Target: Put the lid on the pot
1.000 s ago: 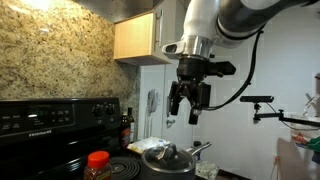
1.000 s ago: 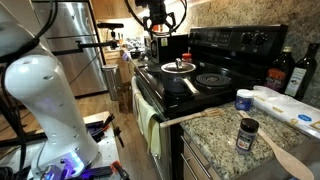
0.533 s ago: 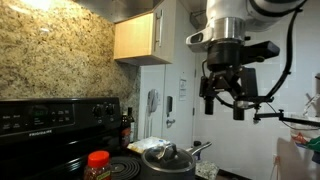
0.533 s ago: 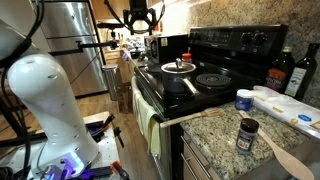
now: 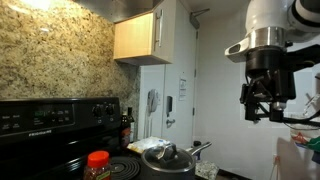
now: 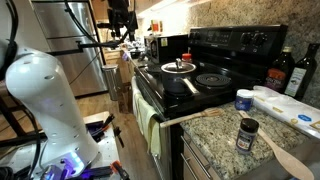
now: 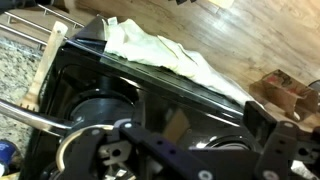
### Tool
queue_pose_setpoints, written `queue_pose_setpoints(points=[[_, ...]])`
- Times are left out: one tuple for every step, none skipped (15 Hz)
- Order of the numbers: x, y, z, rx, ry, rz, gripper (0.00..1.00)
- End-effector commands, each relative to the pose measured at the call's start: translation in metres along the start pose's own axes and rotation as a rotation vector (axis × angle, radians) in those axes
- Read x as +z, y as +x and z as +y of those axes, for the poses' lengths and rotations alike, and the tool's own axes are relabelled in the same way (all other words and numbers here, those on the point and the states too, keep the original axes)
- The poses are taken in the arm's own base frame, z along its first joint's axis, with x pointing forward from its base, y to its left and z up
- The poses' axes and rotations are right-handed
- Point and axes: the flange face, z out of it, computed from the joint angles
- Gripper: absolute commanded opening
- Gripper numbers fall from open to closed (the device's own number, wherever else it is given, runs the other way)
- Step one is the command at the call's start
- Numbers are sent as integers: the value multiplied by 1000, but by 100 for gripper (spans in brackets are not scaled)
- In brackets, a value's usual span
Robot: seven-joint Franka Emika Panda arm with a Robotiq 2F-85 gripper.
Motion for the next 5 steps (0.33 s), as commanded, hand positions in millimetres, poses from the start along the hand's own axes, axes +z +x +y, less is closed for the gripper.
queue_pose_setpoints(points=[[-4, -8, 5, 47, -2, 20, 100], [-7, -13, 7, 61, -5, 35, 100], [-8, -14, 6, 59, -6, 40, 100], [-8, -14, 5, 56, -6, 38, 100], [-6, -13, 6, 56, -5, 33, 100]])
